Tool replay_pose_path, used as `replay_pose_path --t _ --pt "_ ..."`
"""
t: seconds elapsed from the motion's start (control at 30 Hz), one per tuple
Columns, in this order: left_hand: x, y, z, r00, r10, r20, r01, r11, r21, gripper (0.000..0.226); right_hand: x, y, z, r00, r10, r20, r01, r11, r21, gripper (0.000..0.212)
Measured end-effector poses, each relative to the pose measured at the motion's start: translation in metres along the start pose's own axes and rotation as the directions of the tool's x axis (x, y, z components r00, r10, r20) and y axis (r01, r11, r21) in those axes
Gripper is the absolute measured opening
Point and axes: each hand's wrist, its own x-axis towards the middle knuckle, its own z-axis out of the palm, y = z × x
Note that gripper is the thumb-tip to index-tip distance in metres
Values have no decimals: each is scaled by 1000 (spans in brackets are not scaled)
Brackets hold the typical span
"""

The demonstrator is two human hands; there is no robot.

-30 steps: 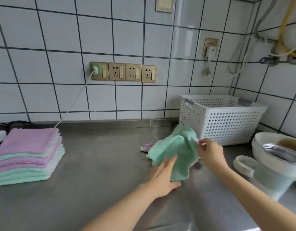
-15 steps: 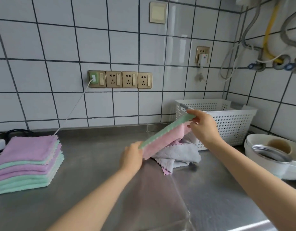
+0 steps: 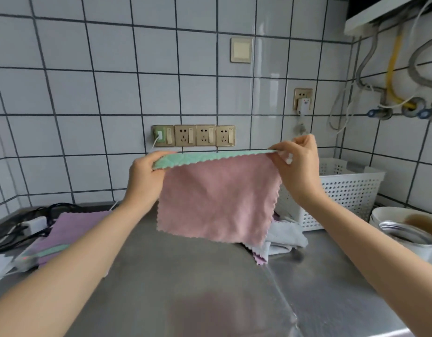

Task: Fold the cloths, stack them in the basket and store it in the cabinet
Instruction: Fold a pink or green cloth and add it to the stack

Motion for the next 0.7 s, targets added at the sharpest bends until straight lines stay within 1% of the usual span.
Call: replay_pose_path --t 0.07,0.1,0.13,0.2,0.27,0.3,0.37,0.4,0.43,0.47,0.57,0.6,0.63,0.7 --pt "-5 2 -18 998 -55 9 55 995 -78 30 1 -8 2 999 31 41 -34 998 56 9" --pt "-7 3 -26 996 -92 12 93 988 -126 25 1 -14 1 993 71 91 -82 989 121 5" --pt "-8 3 -35 990 -139 9 139 975 -174 22 0 -20 -1 980 116 161 -149 966 210 8" --pt "-11 3 -53 968 -248 22 244 925 -290 14 -2 -29 -2 936 192 295 -299 877 377 21" --pt "-16 8 -66 935 -333 122 353 841 -409 6 -6 -34 -6 884 241 401 -424 775 469 20" --pt "-18 9 -74 919 -352 176 393 801 -452 8 -8 -38 -5 857 255 449 -482 707 518 18" --pt "-22 10 -85 890 -373 261 455 758 -468 13 -12 -42 -2 817 293 496 -563 592 577 21" --pt "-24 8 -88 876 -391 284 481 756 -444 15 -14 -43 2 802 317 506 -588 562 582 22" --pt "-26 3 -89 860 -418 292 507 756 -413 18 -17 -43 7 786 335 520 -610 555 565 23" --pt "-28 -5 -89 846 -451 284 530 762 -371 20 -21 -40 14 768 349 537 -627 577 523 25" --pt "-43 -37 -84 798 -548 249 598 769 -224 15 -43 -15 41 698 389 601 -643 710 287 32" --pt "-51 -51 -82 779 -575 252 618 773 -146 13 -52 -3 50 668 388 635 -630 749 206 33" --pt "-61 -67 -80 755 -600 263 626 780 -16 14 -63 9 62 633 378 675 -600 791 120 31" --pt "-79 -99 -74 719 -636 280 579 771 264 27 -85 30 82 590 360 723 -461 885 -64 33"
